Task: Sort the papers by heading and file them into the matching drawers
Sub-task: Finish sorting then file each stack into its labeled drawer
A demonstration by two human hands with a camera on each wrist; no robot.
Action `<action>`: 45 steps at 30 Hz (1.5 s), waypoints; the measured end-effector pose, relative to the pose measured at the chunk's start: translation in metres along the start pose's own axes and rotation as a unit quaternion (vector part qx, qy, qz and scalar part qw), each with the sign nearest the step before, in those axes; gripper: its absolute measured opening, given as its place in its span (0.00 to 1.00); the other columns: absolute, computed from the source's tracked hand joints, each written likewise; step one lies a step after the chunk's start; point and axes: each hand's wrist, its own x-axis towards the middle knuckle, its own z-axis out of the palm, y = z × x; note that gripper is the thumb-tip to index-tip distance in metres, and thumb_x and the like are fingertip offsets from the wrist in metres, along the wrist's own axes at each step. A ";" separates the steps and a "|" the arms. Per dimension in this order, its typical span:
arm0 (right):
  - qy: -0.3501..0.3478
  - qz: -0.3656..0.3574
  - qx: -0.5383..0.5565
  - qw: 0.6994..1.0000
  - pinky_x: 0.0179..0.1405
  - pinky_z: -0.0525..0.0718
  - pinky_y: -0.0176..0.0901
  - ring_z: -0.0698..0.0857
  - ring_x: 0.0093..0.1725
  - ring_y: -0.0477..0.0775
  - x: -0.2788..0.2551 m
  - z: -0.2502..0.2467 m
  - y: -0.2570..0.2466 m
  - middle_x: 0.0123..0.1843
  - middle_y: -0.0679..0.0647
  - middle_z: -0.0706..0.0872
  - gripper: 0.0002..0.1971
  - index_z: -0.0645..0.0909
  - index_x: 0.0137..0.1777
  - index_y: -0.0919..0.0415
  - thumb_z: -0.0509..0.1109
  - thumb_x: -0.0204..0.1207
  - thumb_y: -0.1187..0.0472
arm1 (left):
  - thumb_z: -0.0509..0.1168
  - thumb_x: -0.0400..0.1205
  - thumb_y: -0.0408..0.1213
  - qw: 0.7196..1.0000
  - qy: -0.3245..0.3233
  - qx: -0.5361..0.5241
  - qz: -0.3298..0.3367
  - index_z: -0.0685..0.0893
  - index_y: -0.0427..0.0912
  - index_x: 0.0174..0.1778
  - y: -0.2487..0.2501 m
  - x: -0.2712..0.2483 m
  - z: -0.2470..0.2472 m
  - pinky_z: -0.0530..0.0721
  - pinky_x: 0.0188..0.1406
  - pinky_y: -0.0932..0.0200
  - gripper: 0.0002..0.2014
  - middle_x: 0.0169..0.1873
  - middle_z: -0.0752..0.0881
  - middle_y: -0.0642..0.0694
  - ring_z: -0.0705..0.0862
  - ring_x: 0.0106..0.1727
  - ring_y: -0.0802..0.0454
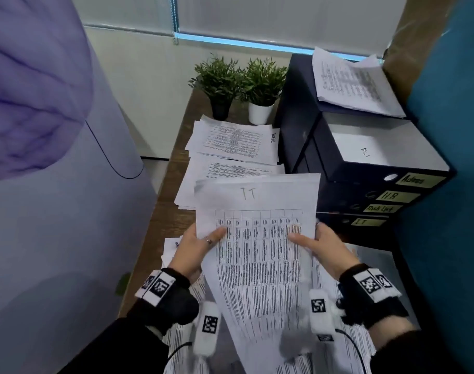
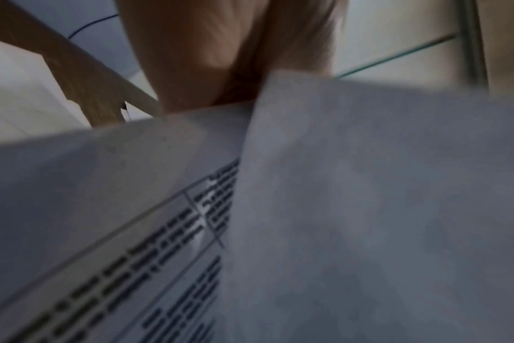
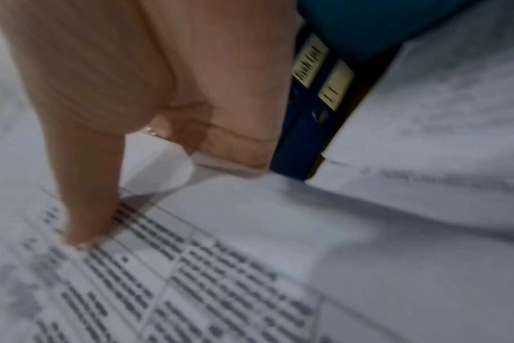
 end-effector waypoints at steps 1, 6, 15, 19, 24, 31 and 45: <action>-0.009 0.017 -0.016 1.000 0.60 0.85 0.49 0.86 0.60 0.55 0.000 0.002 0.005 0.60 0.56 0.88 0.35 0.81 0.62 0.58 0.82 0.53 0.46 | 0.65 0.80 0.35 1.000 0.002 0.014 -0.006 0.81 0.46 0.58 -0.002 0.003 -0.001 0.84 0.49 0.66 0.11 0.49 0.89 0.55 0.88 0.51 0.61; 0.081 0.065 -0.078 0.992 0.46 0.85 0.44 0.88 0.49 0.56 0.002 -0.021 0.033 0.52 0.57 0.90 0.11 0.85 0.53 0.63 0.73 0.73 0.61 | 0.55 0.86 0.33 0.986 0.051 0.091 -0.129 0.78 0.41 0.53 -0.041 0.016 -0.017 0.75 0.25 0.69 0.07 0.44 0.80 0.48 0.79 0.30 0.60; 0.201 0.242 -0.079 0.946 0.73 0.66 0.62 0.74 0.69 0.65 -0.016 -0.073 0.102 0.63 0.61 0.79 0.14 0.77 0.60 0.73 0.66 0.74 0.71 | 0.66 0.78 0.29 0.954 -0.017 0.248 -0.169 0.69 0.40 0.71 -0.095 0.005 0.013 0.81 0.60 0.52 0.25 0.56 0.82 0.44 0.81 0.56 0.47; 0.193 0.233 -0.020 0.953 0.39 0.78 0.39 0.80 0.40 0.58 -0.025 -0.074 0.104 0.36 0.59 0.85 0.09 0.80 0.29 0.64 0.66 0.69 0.70 | 0.65 0.76 0.24 0.943 -0.084 0.302 -0.110 0.82 0.43 0.54 -0.098 0.003 0.026 0.82 0.57 0.52 0.14 0.50 0.87 0.43 0.85 0.53 0.47; 0.173 0.233 0.002 0.957 0.44 0.77 0.51 0.84 0.44 0.65 -0.024 -0.094 0.131 0.43 0.68 0.86 0.26 0.81 0.48 0.77 0.72 0.51 0.60 | 0.69 0.76 0.31 0.958 -0.156 0.214 -0.106 0.88 0.45 0.42 -0.086 0.002 0.031 0.84 0.57 0.47 0.05 0.42 0.89 0.45 0.87 0.46 0.49; 0.149 0.233 -0.062 0.959 0.56 0.72 0.49 0.80 0.52 0.59 -0.028 -0.076 0.110 0.48 0.60 0.84 0.26 0.80 0.50 0.68 0.70 0.50 0.57 | 0.70 0.75 0.45 0.820 0.102 0.556 -0.092 0.71 0.54 0.71 -0.051 0.034 -0.023 0.61 0.71 0.44 0.28 0.73 0.70 0.48 0.68 0.73 0.47; -0.039 0.081 -0.117 0.989 0.64 0.80 0.47 0.85 0.59 0.50 -0.023 -0.046 0.072 0.64 0.45 0.81 0.26 0.84 0.50 0.53 0.83 0.50 0.47 | 0.70 0.74 0.26 0.941 -0.049 0.326 0.071 0.90 0.57 0.29 -0.038 0.019 -0.015 0.83 0.47 0.66 0.18 0.33 0.91 0.55 0.88 0.41 0.57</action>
